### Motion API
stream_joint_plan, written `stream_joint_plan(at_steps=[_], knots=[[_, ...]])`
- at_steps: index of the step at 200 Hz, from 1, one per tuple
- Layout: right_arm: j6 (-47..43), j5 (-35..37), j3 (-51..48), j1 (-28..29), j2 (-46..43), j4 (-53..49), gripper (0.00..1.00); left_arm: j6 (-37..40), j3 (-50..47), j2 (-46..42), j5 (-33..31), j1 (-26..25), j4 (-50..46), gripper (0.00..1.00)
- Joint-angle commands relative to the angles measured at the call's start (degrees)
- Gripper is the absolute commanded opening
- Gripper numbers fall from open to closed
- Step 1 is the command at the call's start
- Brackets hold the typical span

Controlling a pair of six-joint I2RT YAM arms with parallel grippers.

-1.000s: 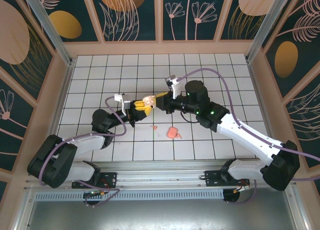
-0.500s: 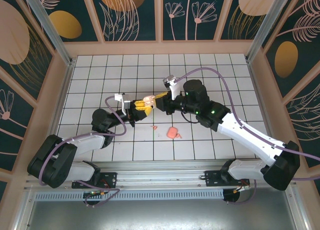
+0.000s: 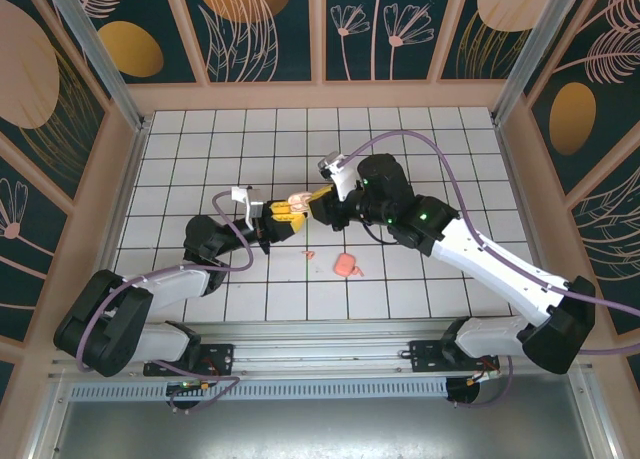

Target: Insert wireless bluetooth earbuds into charging case

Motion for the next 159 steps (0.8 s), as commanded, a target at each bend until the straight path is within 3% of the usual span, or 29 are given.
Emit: stream_joint_plan(at_steps=[1,47,83,117,159], knots=[[-3.2,-2.3,1.6,0.9,0.6,-3.7,0.2,1.6,2.5,-1.6,0.5,0.0,1.1,0.09],[-6.7,-2.4,4.1,0.8,1.6,-7.2,0.21,2.1,2.8,-1.7,1.0,0.0,0.5,0.09],[-6.4,-2.1,4.7,0.8,1.0,-6.6,0.32,2.4,2.8,-1.9,0.9,0.0,-0.4,0.09],[-3.8,-3.8,3.8,0.2,-1.5,-3.6,0.4,4.0,2.8,-2.4,0.8,0.0,-2.6,0.09],[2.7,-4.9,0.3,-2.0,-6.6,0.5,0.41,6.8,2.5,-3.2,-1.4,0.0,-6.6,0.09]])
